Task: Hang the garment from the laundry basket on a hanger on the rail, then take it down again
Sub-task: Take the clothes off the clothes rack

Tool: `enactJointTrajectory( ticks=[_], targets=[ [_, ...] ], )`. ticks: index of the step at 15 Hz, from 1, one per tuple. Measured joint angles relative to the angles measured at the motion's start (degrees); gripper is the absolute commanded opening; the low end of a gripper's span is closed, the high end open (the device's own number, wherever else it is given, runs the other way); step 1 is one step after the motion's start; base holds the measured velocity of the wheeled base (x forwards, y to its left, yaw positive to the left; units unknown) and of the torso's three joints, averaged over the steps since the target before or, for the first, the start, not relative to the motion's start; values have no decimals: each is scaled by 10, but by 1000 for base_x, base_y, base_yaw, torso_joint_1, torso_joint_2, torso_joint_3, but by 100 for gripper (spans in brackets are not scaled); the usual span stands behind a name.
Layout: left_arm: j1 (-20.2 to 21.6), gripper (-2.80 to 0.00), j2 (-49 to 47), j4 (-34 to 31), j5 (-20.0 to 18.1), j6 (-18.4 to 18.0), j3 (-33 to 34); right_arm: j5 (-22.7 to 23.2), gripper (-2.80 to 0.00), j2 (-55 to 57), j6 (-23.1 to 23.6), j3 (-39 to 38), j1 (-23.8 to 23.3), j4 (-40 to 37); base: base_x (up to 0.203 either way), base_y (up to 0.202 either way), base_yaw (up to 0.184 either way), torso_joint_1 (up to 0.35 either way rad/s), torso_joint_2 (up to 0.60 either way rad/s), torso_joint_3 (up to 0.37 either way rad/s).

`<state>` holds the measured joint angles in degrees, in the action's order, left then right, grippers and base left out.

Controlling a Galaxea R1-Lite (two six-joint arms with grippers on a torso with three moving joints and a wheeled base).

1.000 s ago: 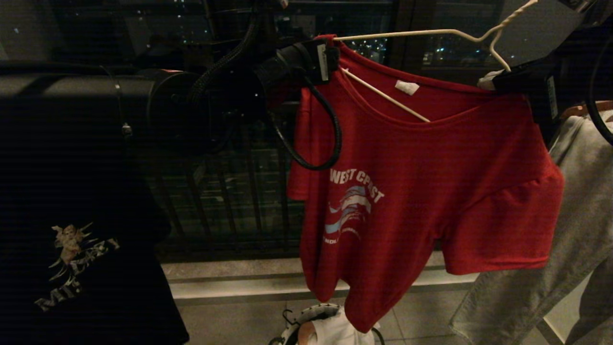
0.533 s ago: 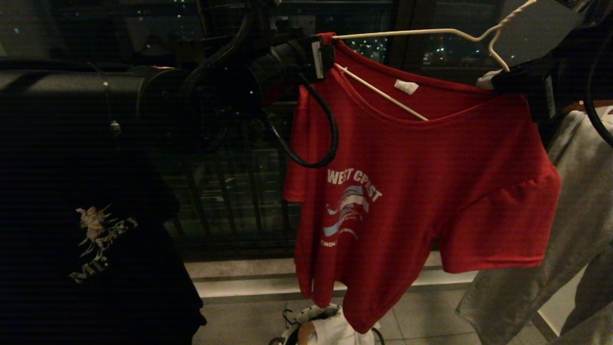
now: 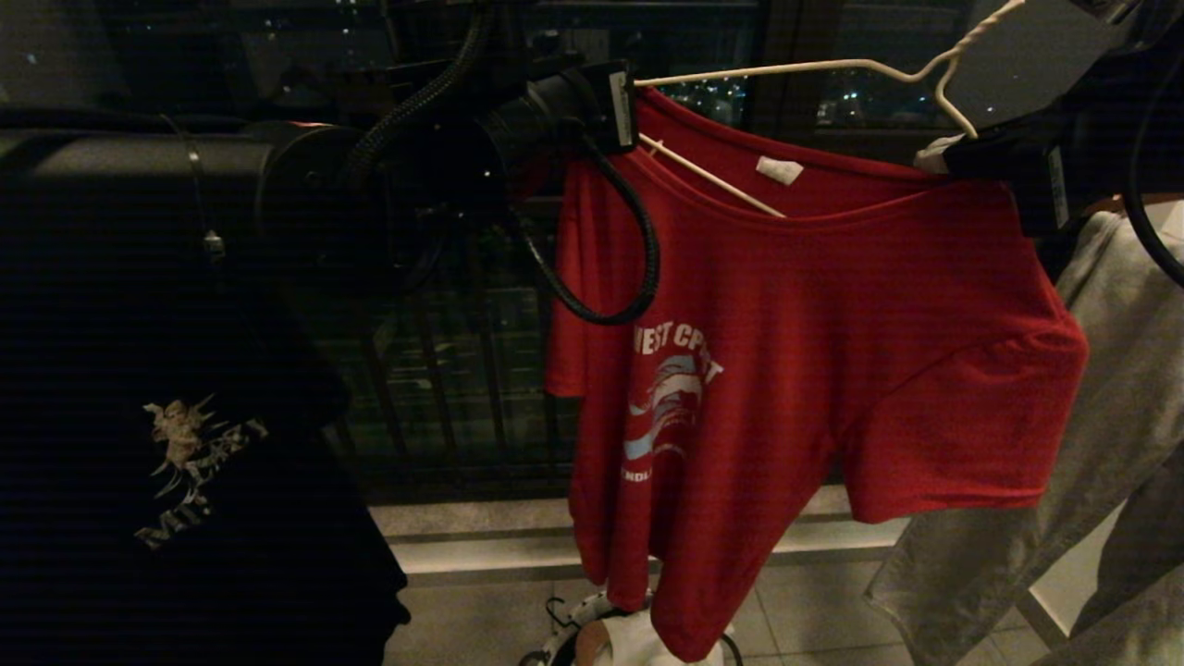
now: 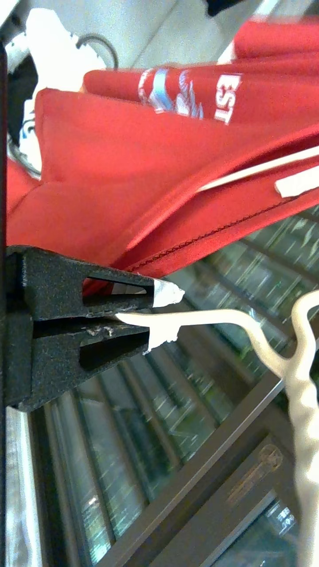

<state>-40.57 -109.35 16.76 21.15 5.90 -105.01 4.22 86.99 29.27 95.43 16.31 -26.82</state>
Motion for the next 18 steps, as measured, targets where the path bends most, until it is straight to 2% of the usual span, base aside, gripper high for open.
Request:
enactJointTrajectory(
  ticks=[5,7,10,18],
  targets=[
    [0,-280,0,-1,-2,-8,-12,0,-280,0,1,-1,0,0,0,0,0,0,0,0],
    [0,-280,-4,-2,-4,-16,-39,0,-280,0,10,-4,1,0,0,0,0,0,0,0],
    [-6,-280,-4,-2,-25,-39,-61,-2,-280,2,23,-11,3,1,0,0,0,0,0,0],
    [-9,-280,7,1,-24,-59,29,-12,-280,0,30,-13,3,-3,0,0,0,0,0,0]
  ],
)
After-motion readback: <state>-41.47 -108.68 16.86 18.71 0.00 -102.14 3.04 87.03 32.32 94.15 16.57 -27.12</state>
